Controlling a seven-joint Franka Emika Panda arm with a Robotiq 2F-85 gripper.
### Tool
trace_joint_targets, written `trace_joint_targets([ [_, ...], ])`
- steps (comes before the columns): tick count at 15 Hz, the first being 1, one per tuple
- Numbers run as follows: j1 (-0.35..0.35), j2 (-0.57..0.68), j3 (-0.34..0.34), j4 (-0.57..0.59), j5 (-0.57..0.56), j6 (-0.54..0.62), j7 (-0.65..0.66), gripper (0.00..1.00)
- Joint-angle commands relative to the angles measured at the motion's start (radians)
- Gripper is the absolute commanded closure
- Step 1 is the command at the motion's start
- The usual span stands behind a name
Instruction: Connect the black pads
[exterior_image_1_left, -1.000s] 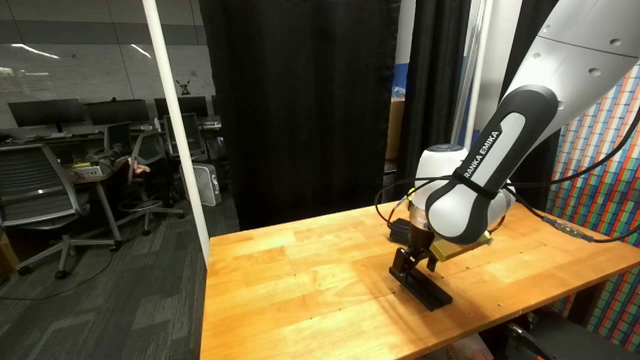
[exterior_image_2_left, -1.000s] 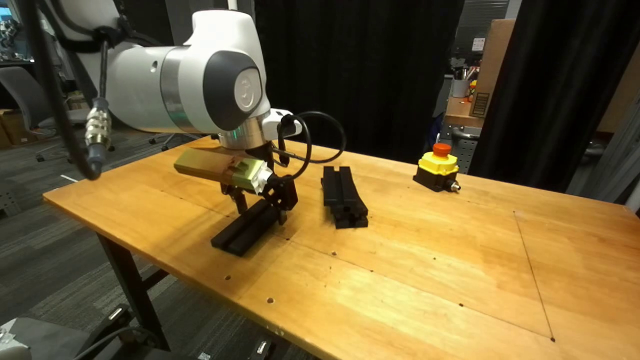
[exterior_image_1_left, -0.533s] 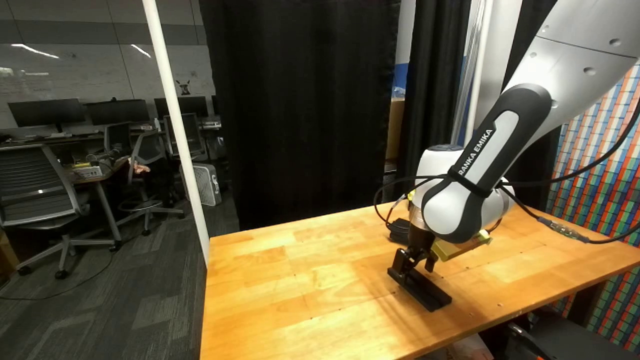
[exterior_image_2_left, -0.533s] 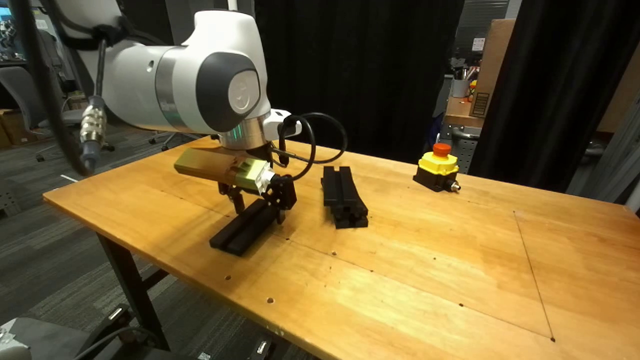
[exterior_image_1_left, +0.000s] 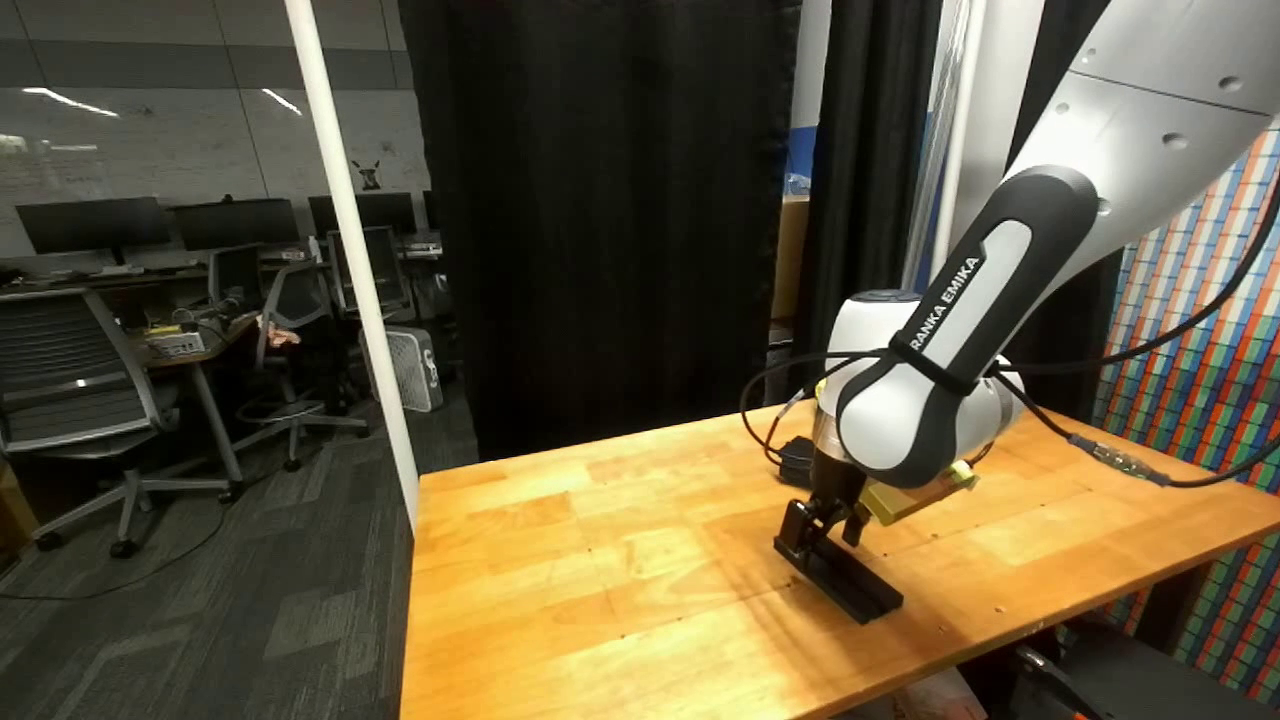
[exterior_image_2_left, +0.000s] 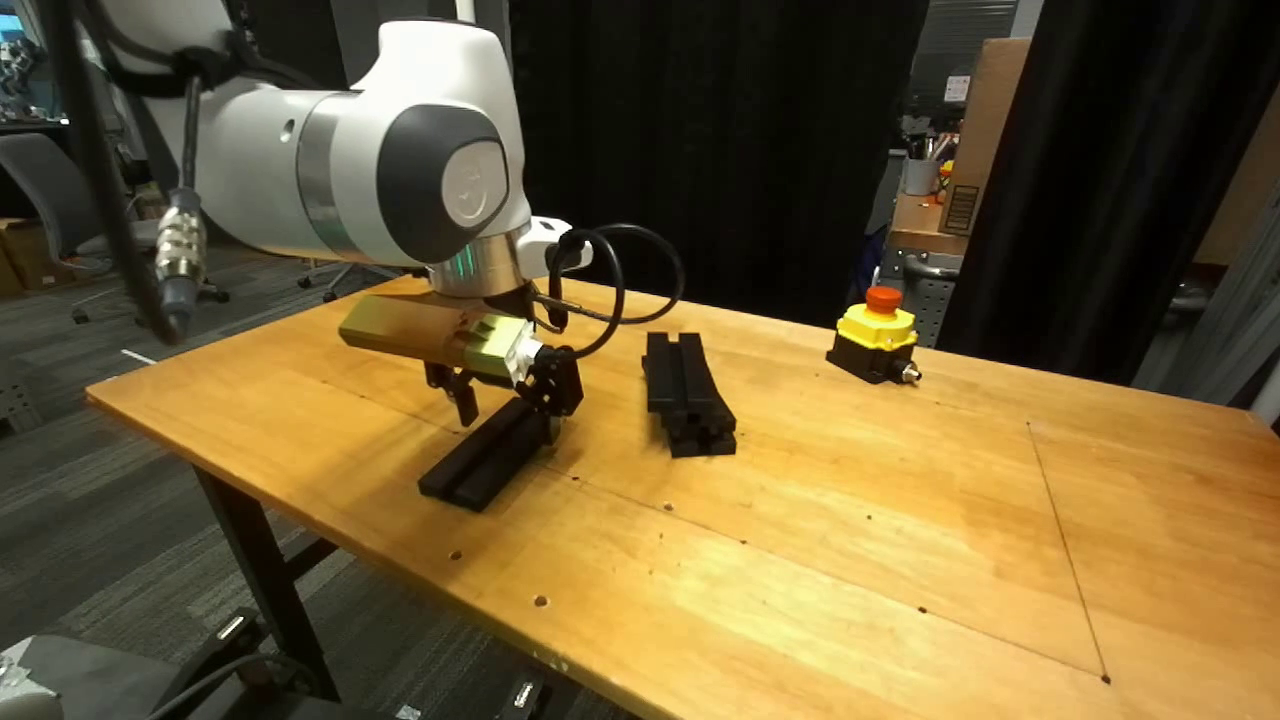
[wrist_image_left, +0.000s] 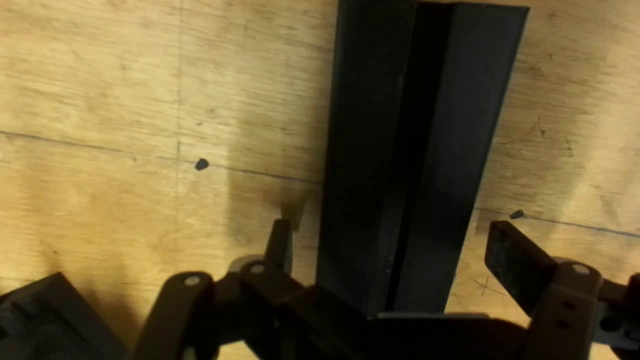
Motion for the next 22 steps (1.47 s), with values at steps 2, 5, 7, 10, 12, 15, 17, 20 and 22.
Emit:
trace_joint_targets([
  [2, 0.009, -0.009, 0.009, 0.001, 0.038, 0.018, -0.030, 0.00],
  [5, 0.005, -0.008, 0.012, 0.001, 0.068, 0.019, -0.056, 0.00],
  [7, 0.003, -0.008, 0.013, 0.001, 0.100, 0.017, -0.085, 0.00],
  [10, -0.002, -0.011, 0.016, 0.001, 0.173, 0.007, -0.155, 0.00],
  [12, -0.005, -0.011, 0.017, 0.006, 0.227, -0.011, -0.217, 0.00],
  [15, -0.008, -0.006, 0.015, 0.020, 0.269, -0.036, -0.276, 0.00],
  [17, -0.005, -0.001, 0.015, 0.027, 0.273, -0.044, -0.293, 0.00],
  [20, -0.002, 0.008, 0.014, 0.043, 0.254, -0.067, -0.291, 0.00],
  [22, -0.003, 0.012, 0.015, 0.053, 0.260, -0.083, -0.301, 0.00],
])
